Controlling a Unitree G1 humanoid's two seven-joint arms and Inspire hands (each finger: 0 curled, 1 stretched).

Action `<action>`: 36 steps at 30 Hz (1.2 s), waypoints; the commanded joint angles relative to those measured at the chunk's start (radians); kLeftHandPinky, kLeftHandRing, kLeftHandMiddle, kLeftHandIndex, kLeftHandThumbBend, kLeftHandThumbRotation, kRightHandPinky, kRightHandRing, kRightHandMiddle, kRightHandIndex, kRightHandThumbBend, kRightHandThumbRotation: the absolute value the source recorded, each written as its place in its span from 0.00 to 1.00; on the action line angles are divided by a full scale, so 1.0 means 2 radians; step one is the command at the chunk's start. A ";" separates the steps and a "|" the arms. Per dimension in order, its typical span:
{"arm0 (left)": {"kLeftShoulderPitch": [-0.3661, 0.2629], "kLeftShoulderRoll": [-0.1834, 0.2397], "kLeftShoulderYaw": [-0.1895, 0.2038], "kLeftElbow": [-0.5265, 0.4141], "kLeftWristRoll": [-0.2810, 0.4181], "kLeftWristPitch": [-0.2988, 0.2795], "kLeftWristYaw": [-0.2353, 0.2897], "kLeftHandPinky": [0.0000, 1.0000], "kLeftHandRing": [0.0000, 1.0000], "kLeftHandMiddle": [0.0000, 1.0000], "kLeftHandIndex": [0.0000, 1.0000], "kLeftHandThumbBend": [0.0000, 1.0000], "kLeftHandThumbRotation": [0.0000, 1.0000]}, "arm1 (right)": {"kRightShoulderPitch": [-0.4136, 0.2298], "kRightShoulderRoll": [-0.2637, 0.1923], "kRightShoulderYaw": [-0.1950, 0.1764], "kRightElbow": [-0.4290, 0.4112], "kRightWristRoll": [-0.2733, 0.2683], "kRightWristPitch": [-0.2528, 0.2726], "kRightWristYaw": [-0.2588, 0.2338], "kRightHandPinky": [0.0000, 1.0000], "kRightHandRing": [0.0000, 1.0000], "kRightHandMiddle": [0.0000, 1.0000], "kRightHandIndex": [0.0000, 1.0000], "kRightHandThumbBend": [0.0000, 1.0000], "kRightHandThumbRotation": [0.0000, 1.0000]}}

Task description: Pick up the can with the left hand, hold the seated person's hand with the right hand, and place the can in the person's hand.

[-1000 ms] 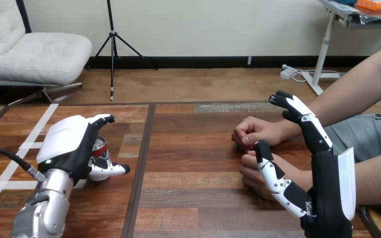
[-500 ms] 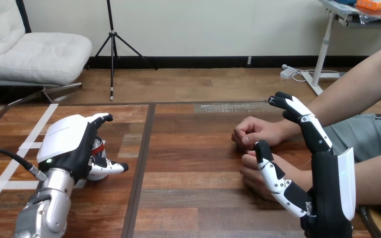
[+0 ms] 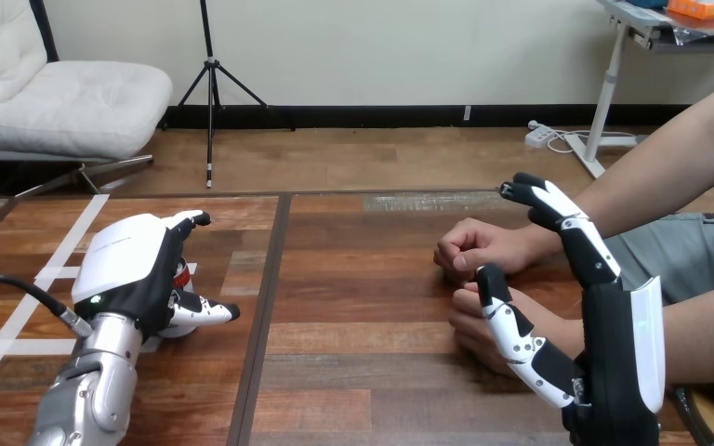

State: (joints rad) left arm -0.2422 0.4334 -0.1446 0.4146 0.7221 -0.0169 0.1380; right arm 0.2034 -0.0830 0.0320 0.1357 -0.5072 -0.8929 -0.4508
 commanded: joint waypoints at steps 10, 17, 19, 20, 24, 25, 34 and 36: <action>-0.034 0.016 -0.005 0.010 -0.001 0.005 0.008 0.74 0.81 0.84 0.82 0.76 0.12 | -0.030 -0.003 -0.004 0.000 0.011 -0.009 0.003 0.78 0.84 0.84 0.77 0.32 0.31; -0.033 0.014 -0.004 0.004 -0.005 0.014 0.001 0.72 0.79 0.83 0.81 0.75 0.10 | -0.029 -0.002 -0.004 -0.001 0.014 -0.007 0.006 0.78 0.83 0.84 0.77 0.32 0.31; -0.032 0.015 -0.004 0.003 -0.005 0.016 -0.001 0.71 0.79 0.83 0.81 0.75 0.10 | -0.029 -0.001 -0.003 -0.002 0.015 -0.007 0.006 0.78 0.83 0.83 0.77 0.32 0.30; -0.032 0.015 -0.004 0.002 -0.005 0.017 -0.002 0.70 0.78 0.83 0.81 0.74 0.10 | -0.029 -0.001 -0.004 -0.002 0.015 -0.006 0.007 0.78 0.83 0.83 0.76 0.32 0.30; -0.031 0.015 -0.004 -0.001 -0.006 0.020 -0.002 0.68 0.77 0.81 0.80 0.74 0.09 | -0.028 -0.002 -0.004 -0.003 0.014 -0.005 0.008 0.78 0.84 0.83 0.76 0.32 0.30; -0.031 0.014 -0.005 -0.001 -0.006 0.020 -0.002 0.67 0.76 0.81 0.79 0.74 0.09 | -0.028 -0.002 -0.004 -0.003 0.014 -0.005 0.008 0.78 0.84 0.83 0.76 0.32 0.30; -0.030 0.014 -0.003 -0.001 -0.011 0.014 0.003 0.63 0.72 0.76 0.76 0.75 0.06 | -0.031 -0.003 -0.005 0.000 0.014 -0.008 0.008 0.79 0.84 0.82 0.76 0.31 0.29; -0.030 0.014 -0.003 -0.002 -0.011 0.015 0.002 0.62 0.71 0.76 0.75 0.75 0.06 | -0.031 -0.003 -0.005 0.000 0.014 -0.008 0.007 0.79 0.84 0.82 0.76 0.31 0.29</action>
State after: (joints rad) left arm -0.2650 0.4372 -0.1458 0.4270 0.7127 0.0155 0.1458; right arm 0.2033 -0.0831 0.0293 0.1357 -0.4876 -0.8930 -0.4362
